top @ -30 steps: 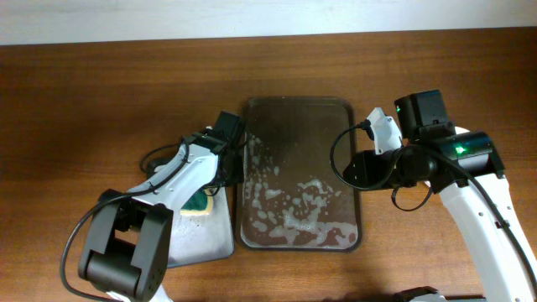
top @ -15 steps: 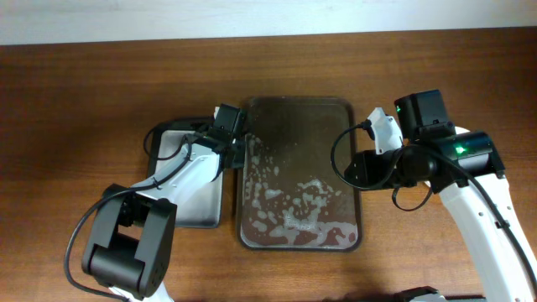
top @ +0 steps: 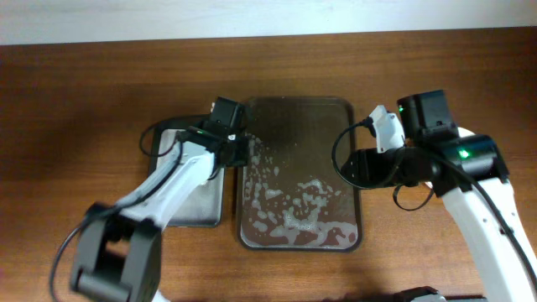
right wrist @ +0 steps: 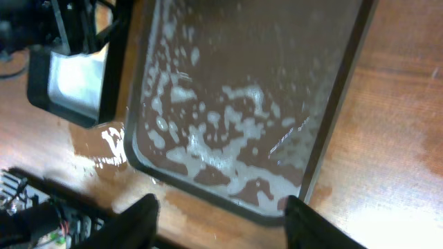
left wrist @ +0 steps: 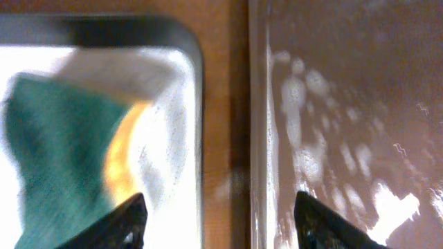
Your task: Clean dirty plates on tray and stack at the side
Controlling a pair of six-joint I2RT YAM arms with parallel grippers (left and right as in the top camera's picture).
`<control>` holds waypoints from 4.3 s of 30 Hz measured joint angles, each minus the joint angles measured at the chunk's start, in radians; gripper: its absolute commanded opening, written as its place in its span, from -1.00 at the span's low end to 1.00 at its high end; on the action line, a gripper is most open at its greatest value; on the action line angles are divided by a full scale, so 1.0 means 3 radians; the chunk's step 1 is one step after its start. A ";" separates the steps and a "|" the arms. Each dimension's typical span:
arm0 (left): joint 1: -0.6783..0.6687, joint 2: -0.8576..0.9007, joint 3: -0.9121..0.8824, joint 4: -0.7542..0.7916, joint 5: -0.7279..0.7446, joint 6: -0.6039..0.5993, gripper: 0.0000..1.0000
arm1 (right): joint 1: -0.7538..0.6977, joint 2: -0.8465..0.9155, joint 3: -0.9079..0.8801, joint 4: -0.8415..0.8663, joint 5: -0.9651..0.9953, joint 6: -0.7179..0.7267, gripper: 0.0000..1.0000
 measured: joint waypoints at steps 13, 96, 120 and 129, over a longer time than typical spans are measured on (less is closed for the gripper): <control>0.0000 -0.2672 0.0172 -0.1621 0.0111 0.0024 0.99 | 0.0003 -0.1371 0.0352 0.0083 0.0000 0.0000 0.97; 0.1127 -0.5830 -0.3928 0.1773 0.0504 0.0164 0.99 | 0.0022 -0.4223 -0.4412 0.3858 0.0904 -0.0214 0.97; 0.1127 -0.5830 -0.3928 0.1773 0.0504 0.0164 0.99 | 0.0022 -0.4223 -0.4412 0.3858 0.0904 -0.0210 0.97; 0.1127 -0.5830 -0.3928 0.1773 0.0504 0.0164 0.99 | 0.0022 -0.4223 -0.4412 0.3858 0.0904 -0.0211 0.97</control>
